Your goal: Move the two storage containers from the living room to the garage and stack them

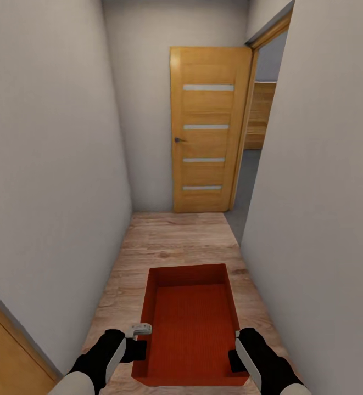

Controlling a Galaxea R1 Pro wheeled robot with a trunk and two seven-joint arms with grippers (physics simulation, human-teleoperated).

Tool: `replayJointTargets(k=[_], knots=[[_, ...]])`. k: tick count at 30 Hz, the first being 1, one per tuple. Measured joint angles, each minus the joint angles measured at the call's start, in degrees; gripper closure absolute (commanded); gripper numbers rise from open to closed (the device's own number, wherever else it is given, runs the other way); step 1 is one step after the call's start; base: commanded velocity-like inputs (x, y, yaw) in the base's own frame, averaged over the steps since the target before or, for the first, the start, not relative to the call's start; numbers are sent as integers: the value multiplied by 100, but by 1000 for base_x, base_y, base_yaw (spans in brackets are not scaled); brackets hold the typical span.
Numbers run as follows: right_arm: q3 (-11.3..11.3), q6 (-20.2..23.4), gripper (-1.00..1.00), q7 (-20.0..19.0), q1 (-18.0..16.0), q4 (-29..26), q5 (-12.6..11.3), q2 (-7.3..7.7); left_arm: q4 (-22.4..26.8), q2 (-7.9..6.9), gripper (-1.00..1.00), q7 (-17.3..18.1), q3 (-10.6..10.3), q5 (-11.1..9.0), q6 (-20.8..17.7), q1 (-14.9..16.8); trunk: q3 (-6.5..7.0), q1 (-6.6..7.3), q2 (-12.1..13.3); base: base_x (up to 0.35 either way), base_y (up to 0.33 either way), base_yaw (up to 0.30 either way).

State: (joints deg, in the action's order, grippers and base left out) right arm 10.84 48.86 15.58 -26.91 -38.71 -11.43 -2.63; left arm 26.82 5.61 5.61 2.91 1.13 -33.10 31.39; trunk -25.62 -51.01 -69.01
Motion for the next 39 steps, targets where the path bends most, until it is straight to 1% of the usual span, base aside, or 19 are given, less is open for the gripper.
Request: replayJointTargets(k=[17, 39], knots=[[-1, -5, 100, -7, -1, 15, 5, -2, -4, 0, 100, 0, 2, 7, -1, -2, 0, 0, 0, 333, 3, 0], [2, -5, 100, 1, 1, 11, -8, 0, -3, 0, 100, 1, 1, 5, -1, -3, 0, 0, 0, 333, 68, 0]])
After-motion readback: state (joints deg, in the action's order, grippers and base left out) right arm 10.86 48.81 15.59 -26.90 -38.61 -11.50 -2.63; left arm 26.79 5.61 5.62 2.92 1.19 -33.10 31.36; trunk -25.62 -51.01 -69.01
